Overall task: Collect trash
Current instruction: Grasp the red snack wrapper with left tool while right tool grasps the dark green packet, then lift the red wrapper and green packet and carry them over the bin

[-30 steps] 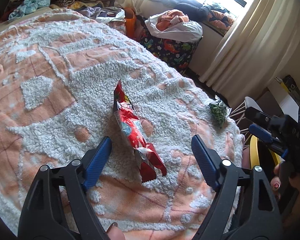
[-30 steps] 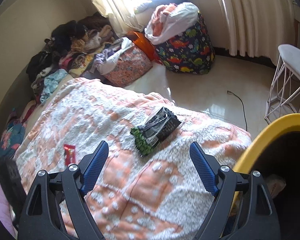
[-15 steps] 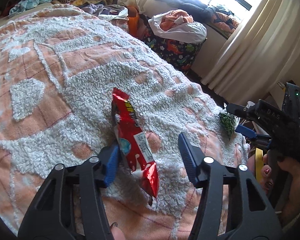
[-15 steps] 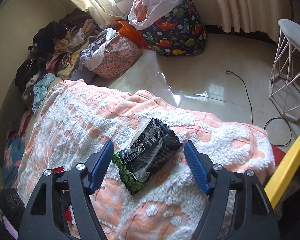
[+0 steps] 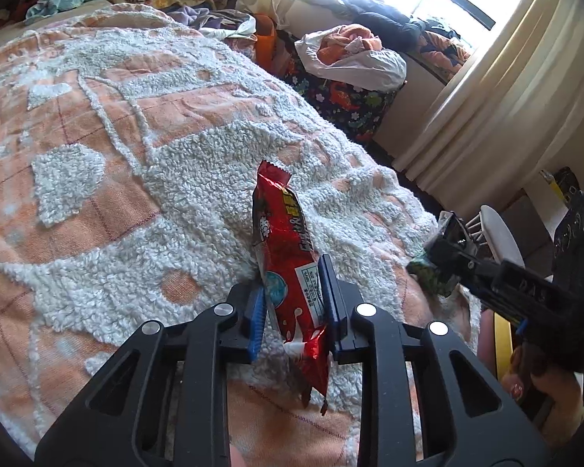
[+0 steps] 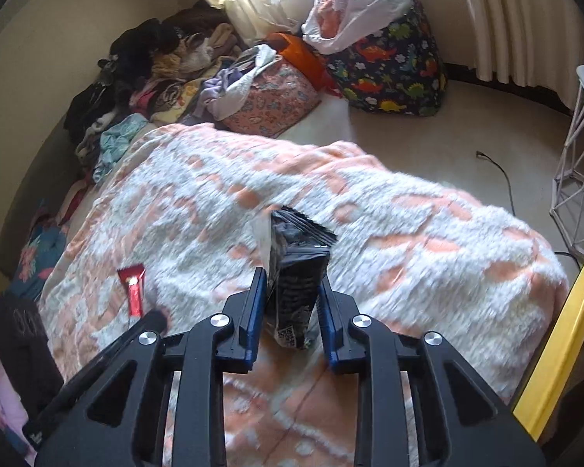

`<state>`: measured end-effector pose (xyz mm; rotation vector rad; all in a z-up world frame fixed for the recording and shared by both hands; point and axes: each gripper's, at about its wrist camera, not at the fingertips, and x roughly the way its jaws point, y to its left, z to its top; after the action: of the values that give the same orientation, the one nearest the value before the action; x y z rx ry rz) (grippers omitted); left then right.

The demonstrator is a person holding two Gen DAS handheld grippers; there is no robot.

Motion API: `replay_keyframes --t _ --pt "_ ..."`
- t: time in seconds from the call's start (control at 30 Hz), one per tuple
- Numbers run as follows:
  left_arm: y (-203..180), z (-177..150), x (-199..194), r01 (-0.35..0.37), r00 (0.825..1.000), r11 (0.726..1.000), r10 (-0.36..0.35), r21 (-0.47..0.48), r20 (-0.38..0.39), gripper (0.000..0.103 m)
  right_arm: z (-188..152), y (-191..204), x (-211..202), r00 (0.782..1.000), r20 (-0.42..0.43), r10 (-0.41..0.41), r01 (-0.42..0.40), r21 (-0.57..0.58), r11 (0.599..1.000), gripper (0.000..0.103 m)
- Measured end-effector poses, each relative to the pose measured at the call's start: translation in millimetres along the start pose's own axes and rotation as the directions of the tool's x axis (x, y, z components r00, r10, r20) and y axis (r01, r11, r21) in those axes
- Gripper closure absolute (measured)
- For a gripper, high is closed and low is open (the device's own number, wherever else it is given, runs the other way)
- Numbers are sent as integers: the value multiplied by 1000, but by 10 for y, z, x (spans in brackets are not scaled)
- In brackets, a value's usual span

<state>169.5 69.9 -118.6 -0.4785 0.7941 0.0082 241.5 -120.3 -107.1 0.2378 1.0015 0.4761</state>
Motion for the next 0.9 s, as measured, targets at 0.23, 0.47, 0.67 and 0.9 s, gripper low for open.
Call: replay_keyframes --t 0.23,0.47,0.67,0.9 --pt "-89 -48 -132 22 1000 999 -22 23 6 87 -179 136 -230 1000 18 21 -21 -44 999 81" --pt "-266 -67 -266 48 998 997 -49 68 24 88 -287 110 -513 998 43 37 -35 -39 999 81" --pt "-479 -105 -347 75 997 991 -78 106 24 88 -359 26 -763 996 76 35 -33 -24 999 81" --pt "-752 -174 -410 101 994 982 -106 162 21 88 -434 -141 -1063 992 122 18 -19 6 1000 81"
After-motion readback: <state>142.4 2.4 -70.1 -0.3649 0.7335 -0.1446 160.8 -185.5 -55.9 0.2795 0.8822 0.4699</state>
